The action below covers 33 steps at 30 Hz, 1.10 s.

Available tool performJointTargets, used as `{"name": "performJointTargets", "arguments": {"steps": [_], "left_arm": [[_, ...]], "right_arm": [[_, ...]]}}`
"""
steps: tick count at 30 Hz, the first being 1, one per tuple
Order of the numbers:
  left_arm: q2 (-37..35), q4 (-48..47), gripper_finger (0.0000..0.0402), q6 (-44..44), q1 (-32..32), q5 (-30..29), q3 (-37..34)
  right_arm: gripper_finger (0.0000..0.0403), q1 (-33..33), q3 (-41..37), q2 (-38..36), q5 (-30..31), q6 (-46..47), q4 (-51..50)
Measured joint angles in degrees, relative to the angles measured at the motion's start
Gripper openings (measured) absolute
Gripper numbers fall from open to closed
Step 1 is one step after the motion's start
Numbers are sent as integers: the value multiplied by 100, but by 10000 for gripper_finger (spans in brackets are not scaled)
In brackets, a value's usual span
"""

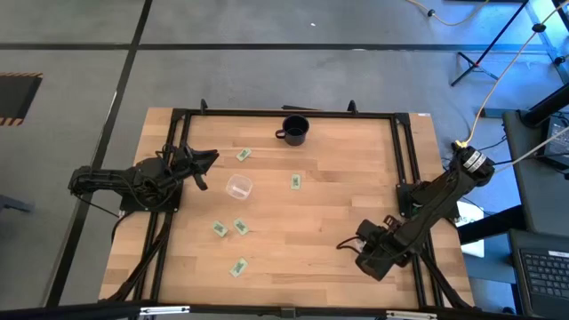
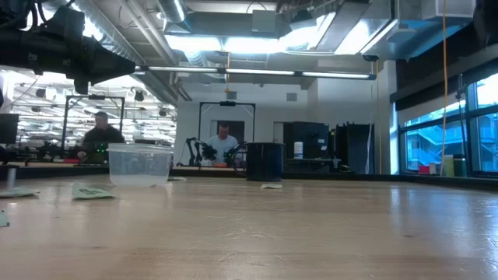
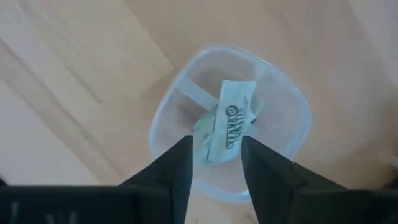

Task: Pick and place items into bin
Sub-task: Put the white stevia packet into the top transparent bin

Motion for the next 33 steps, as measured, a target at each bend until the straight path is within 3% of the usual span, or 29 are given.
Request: {"name": "performJointTargets", "arguments": {"steps": [7, 12, 15, 21, 24, 28, 33], "left_arm": [[2, 0, 65, 0, 2, 0, 0], [0, 0, 65, 0, 1, 0, 1], [0, 2, 63, 0, 0, 0, 2], [0, 0, 67, 2, 1, -2, 2], [0, 0, 67, 0, 2, -1, 1], [0, 0, 67, 42, 0, 0, 0], [1, 0, 68, 532, 2, 0, 2]], "right_arm": [[138, -166, 787, -10, 413, -162, -1587], [138, -400, 926, -11, 909, -855, -1437], [138, -707, 826, -126, 1343, -1676, -933], [138, -1576, 290, -729, 1348, -3867, 676], [138, -1961, 20, -1317, 1375, -4461, 868], [138, -2313, -478, -2300, 1900, -5084, 1323], [138, -2689, -1435, -3472, 2027, -6316, 2939]]}}
